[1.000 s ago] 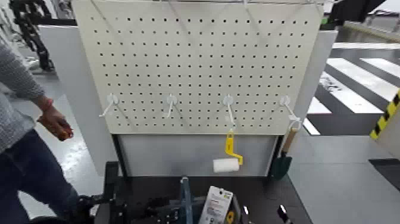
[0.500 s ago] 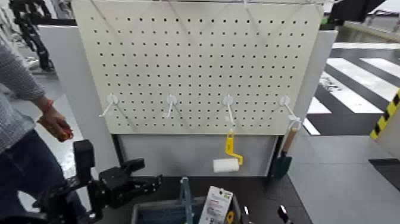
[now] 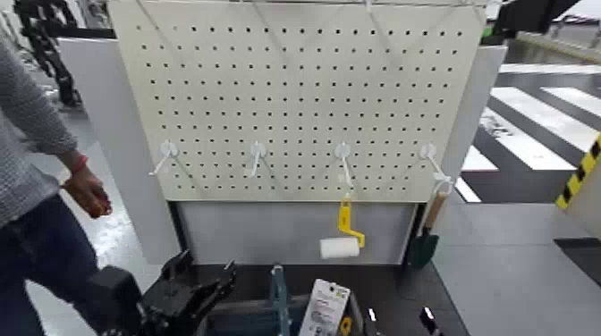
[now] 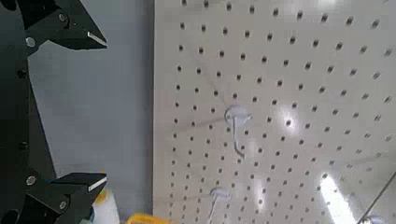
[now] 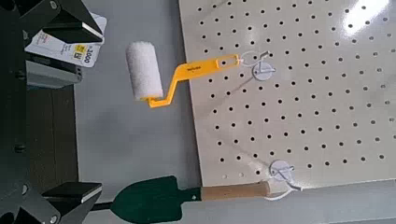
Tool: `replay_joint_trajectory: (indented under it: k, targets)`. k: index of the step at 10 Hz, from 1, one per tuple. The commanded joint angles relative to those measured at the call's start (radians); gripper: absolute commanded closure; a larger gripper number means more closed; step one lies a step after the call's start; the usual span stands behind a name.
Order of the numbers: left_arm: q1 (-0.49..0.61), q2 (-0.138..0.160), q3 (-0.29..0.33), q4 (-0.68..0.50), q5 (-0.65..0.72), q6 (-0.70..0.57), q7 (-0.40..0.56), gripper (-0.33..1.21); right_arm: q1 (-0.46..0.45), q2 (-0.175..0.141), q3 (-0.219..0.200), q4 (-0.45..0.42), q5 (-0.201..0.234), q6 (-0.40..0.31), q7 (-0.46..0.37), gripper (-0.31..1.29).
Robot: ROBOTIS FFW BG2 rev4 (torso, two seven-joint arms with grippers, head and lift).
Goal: Put the red screwdriver into the crate.
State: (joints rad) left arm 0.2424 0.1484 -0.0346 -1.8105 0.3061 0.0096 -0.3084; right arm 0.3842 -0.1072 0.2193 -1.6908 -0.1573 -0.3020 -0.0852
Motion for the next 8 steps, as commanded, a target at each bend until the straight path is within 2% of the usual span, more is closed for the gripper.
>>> replay_joint_trajectory:
  k: [1,3,4,7,8]
  targets:
    - [0.057,-0.027,0.002,0.006,-0.062,-0.063,0.048,0.27,0.007,0.004,-0.009,-0.004,0.038,-0.028,0.002,0.17]
    - [0.106,-0.07,0.009,0.054,-0.127,-0.157,0.134,0.27,0.01,0.007,-0.014,-0.013,0.081,-0.045,-0.004,0.17]
    - [0.121,-0.092,0.018,0.059,-0.154,-0.163,0.135,0.27,0.01,0.006,-0.014,-0.017,0.091,-0.049,-0.004,0.17]
    - [0.129,-0.073,0.001,0.053,-0.163,-0.177,0.164,0.27,0.013,0.007,-0.015,-0.021,0.097,-0.046,-0.005,0.17]
    - [0.129,-0.073,-0.001,0.054,-0.163,-0.177,0.164,0.27,0.015,0.006,-0.018,-0.035,0.104,-0.023,-0.004,0.16]
